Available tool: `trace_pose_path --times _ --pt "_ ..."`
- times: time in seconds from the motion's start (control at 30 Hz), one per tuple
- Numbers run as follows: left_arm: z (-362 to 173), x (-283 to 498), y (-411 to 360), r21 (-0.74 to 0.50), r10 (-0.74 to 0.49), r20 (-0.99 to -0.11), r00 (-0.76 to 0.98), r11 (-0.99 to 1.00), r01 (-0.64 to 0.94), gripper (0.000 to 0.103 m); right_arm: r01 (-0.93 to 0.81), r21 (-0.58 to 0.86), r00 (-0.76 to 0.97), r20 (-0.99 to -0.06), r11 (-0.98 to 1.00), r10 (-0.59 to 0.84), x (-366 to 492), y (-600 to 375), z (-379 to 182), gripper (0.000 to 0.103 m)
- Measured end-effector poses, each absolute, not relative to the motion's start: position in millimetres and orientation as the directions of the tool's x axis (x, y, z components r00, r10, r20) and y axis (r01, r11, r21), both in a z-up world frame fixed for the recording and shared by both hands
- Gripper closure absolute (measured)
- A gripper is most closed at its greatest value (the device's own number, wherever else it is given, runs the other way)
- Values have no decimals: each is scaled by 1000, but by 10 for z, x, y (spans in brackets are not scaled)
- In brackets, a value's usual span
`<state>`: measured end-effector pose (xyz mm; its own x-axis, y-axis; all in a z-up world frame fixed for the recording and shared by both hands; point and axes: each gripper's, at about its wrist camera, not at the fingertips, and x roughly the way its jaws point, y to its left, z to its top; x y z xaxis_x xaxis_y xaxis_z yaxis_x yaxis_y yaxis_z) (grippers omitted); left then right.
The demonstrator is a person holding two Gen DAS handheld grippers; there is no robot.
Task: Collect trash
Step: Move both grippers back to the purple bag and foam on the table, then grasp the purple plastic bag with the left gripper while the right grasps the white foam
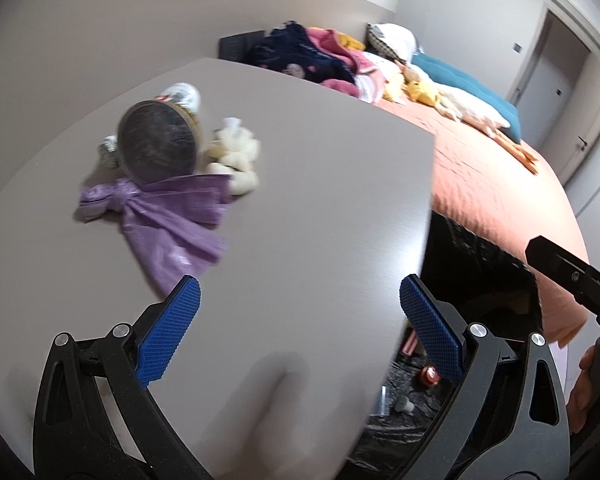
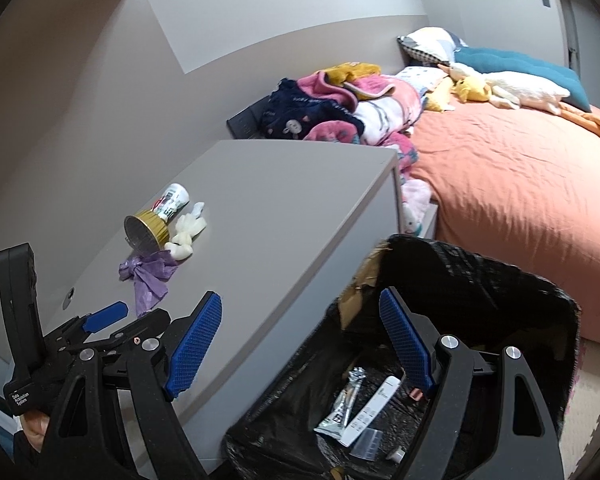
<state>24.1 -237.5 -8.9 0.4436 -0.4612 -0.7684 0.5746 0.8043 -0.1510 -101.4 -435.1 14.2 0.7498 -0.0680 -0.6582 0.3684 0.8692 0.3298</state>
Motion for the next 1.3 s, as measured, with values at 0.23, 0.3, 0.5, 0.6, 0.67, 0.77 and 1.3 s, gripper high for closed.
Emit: trace_pose_path --times 0.23,0.3,0.5,0.6,0.67,0.77,1.3 --pt "-172 549 -2105 -155 -404 -773 489 868 472 7 341 340 746 -665 877 -32 -677 -4259 103 21" --pt "-191 637 -2042 -152 -388 -776 497 880 449 7 334 338 744 -667 880 -26 -590 -4230 99 21" --pt "-232 921 -1948 -137 -352 -787 507 900 413 11 307 338 738 -675 890 1 -285 -4142 61 21" --pt "-270 1024 -1960 -116 -327 -795 511 909 401 14 297 339 732 -681 893 14 -144 -4105 29 21" --pt "-302 1083 -1972 -116 -322 -801 506 911 396 15 290 335 729 -685 896 21 -71 -4079 9 21" --pt "-358 1148 -1970 -119 -315 -809 496 914 387 18 279 334 724 -689 900 31 40 -4037 -22 21" --pt "-424 1200 -2010 6 -230 -792 566 924 383 71 234 285 690 -723 929 48 514 -3778 -144 21"
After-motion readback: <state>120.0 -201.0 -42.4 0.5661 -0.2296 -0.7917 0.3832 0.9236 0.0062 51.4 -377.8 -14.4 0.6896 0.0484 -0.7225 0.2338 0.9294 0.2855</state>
